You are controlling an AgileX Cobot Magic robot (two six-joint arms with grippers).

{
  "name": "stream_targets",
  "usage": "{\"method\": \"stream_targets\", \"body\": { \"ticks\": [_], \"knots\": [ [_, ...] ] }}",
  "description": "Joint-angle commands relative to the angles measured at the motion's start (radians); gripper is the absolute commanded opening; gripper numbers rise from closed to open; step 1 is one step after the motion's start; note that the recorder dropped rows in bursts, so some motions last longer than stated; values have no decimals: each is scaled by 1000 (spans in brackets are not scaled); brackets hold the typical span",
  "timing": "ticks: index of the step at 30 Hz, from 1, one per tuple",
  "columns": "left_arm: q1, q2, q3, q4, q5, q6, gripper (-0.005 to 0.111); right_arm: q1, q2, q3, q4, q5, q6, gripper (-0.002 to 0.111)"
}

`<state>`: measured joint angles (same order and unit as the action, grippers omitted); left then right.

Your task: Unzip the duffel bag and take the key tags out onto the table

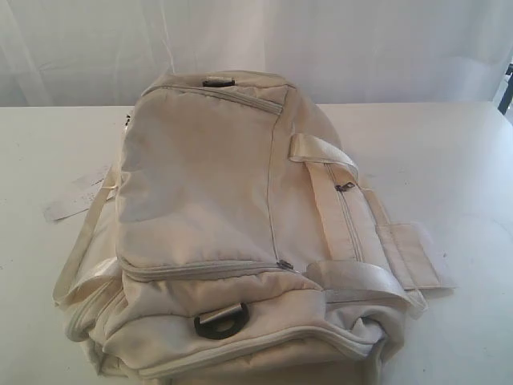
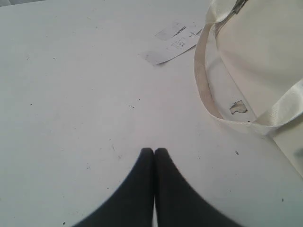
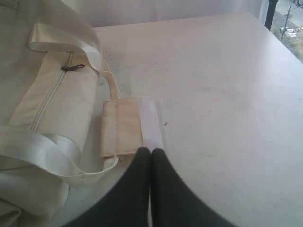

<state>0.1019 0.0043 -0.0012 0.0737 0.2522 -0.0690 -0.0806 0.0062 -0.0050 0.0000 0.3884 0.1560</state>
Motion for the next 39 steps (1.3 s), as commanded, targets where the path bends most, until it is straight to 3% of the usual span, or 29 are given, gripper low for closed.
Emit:
{"method": "stream_targets", "body": {
  "ticks": [1, 24, 35, 39],
  "knots": [
    [-9, -4, 1, -5, 2, -1, 0, -1, -6, 5, 0, -4, 3, 0],
    [-8, -4, 1, -4, -5, 24, 0, -1, -6, 5, 0, -8, 2, 0],
    [-8, -4, 1, -4, -443, 18, 0, -1, -6, 5, 0, -38, 2, 0],
    [-8, -4, 1, -4, -538, 18, 0, -1, -6, 5, 0, -38, 2, 0]
  ]
}}
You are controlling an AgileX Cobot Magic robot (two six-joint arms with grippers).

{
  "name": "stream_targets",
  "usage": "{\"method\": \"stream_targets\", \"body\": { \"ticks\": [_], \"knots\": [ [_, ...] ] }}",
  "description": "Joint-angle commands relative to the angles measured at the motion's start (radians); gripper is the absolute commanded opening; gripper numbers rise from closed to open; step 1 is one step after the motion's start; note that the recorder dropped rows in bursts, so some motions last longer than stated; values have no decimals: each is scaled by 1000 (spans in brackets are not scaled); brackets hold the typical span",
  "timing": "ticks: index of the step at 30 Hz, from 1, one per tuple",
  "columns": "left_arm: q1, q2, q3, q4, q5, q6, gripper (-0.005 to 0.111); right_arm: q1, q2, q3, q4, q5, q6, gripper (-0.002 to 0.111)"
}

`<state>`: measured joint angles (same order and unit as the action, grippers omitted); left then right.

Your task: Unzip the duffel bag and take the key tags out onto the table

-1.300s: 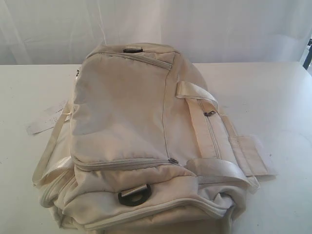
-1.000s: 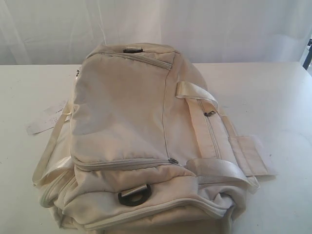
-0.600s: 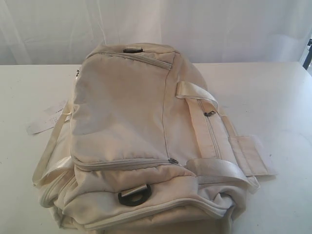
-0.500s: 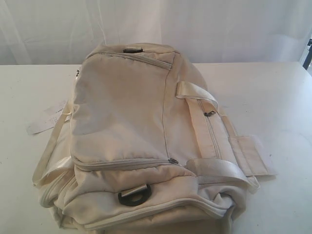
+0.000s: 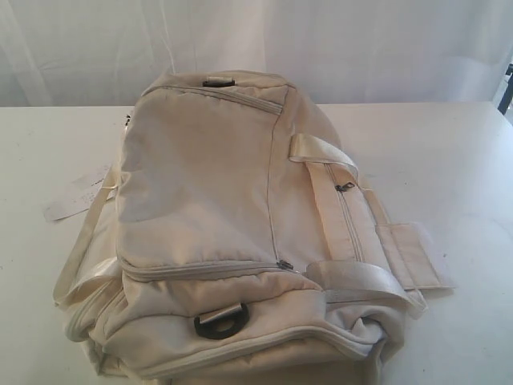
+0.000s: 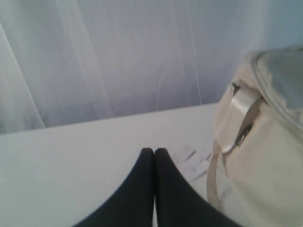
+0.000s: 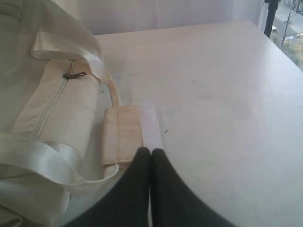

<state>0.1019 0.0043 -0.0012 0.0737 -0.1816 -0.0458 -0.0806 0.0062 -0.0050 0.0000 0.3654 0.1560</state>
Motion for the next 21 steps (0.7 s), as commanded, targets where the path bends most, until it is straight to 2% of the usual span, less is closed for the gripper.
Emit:
{"method": "stream_targets", "body": {
  "ticks": [1, 10, 14, 21],
  "knots": [
    [-8, -4, 1, -4, -114, -5, 0, -1, -6, 5, 0, -15, 2, 0],
    [-8, -4, 1, -4, -142, -3, 0, -1, -6, 5, 0, -50, 2, 0],
    [-8, -4, 1, -4, -268, -23, 0, -1, -6, 5, 0, -143, 2, 0],
    [-8, -4, 1, -4, -564, -142, 0, -1, -6, 5, 0, -240, 5, 0]
  ]
}}
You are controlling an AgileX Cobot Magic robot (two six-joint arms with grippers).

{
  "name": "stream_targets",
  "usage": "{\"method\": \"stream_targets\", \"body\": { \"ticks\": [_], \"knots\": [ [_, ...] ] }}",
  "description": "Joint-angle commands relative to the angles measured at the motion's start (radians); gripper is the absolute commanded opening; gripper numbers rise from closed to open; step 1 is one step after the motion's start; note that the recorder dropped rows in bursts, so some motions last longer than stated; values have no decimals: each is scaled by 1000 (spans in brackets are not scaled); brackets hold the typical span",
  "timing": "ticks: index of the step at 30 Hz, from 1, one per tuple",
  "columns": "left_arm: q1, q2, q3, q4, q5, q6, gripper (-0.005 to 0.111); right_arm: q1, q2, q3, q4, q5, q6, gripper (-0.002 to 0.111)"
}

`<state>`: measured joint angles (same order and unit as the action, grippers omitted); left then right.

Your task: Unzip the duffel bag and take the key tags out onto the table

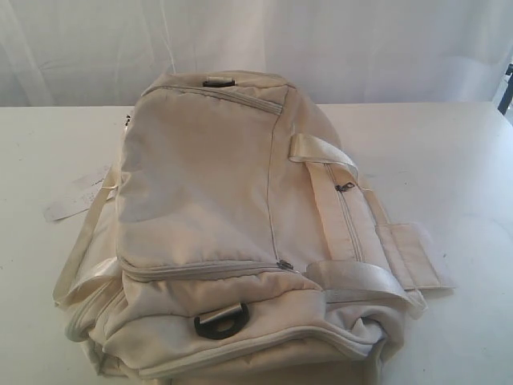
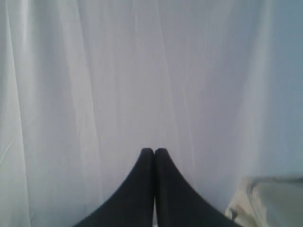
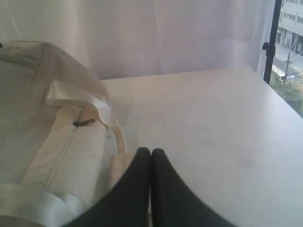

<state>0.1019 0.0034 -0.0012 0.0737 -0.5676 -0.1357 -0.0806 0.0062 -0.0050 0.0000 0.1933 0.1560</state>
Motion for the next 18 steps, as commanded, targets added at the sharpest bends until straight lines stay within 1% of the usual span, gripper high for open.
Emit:
{"method": "stream_targets", "body": {
  "ticks": [1, 3, 5, 7, 11, 13, 14, 16, 18],
  "knots": [
    [-8, -3, 1, -4, -198, -52, 0, -1, -6, 5, 0, -78, 5, 0],
    [-8, -3, -6, -4, -184, -52, 0, -1, -6, 5, 0, -107, 6, 0],
    [-8, -3, -45, -4, -135, -52, 0, -1, -6, 5, 0, -159, 6, 0],
    [-8, 4, -96, -4, -78, -52, 0, -1, -6, 5, 0, -211, 6, 0],
    [-8, 91, -217, -4, 19, -48, 0, -1, -6, 5, 8, -287, 23, 0],
    [-8, 161, -288, -4, 94, -48, 0, -1, -6, 5, 10, -302, 130, 0],
    [-8, 193, -318, -4, 131, -54, 0, -1, -6, 5, 10, -304, 219, 0],
    [-8, 281, -394, -4, 240, -95, 0, -1, -6, 5, 10, -286, 360, 0],
    [-8, 375, -470, -1, 379, -144, 0, 1, -6, 5, 8, -225, 446, 0]
  ]
}}
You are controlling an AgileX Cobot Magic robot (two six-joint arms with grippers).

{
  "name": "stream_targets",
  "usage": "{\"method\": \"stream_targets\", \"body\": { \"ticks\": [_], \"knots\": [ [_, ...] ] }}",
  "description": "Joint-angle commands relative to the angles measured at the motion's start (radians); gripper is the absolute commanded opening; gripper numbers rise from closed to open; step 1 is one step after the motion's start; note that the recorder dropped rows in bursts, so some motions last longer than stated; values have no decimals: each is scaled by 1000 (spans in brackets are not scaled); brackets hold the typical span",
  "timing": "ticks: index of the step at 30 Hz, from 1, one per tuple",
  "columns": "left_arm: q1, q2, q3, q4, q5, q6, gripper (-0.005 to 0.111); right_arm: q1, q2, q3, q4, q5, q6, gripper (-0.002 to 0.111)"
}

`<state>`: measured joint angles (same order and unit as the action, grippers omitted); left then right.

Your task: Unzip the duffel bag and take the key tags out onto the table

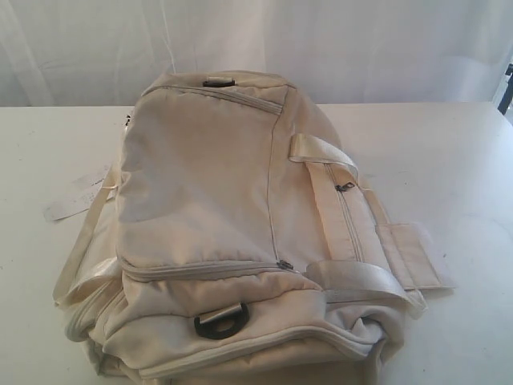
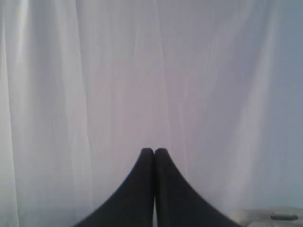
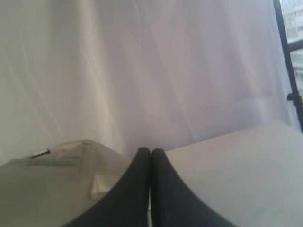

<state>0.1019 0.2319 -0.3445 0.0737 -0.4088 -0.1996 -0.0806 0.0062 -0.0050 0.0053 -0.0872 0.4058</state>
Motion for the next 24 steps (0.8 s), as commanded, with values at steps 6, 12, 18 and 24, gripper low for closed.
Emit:
{"method": "stream_targets", "body": {
  "ticks": [6, 12, 18, 24],
  "knots": [
    [-46, 412, -390, -4, 674, 26, 0, 7, -6, -73, 22, 325, 193, 0],
    [-108, 668, -666, -401, 1138, 615, 0, 50, 148, -228, 95, 438, 17, 0],
    [-108, 831, -841, -550, 1383, 754, 0, 94, 453, -421, 430, 707, -449, 0],
    [-111, 859, -849, -581, 1472, 783, 0, 103, 745, -594, 744, 1018, -929, 0]
  ]
}}
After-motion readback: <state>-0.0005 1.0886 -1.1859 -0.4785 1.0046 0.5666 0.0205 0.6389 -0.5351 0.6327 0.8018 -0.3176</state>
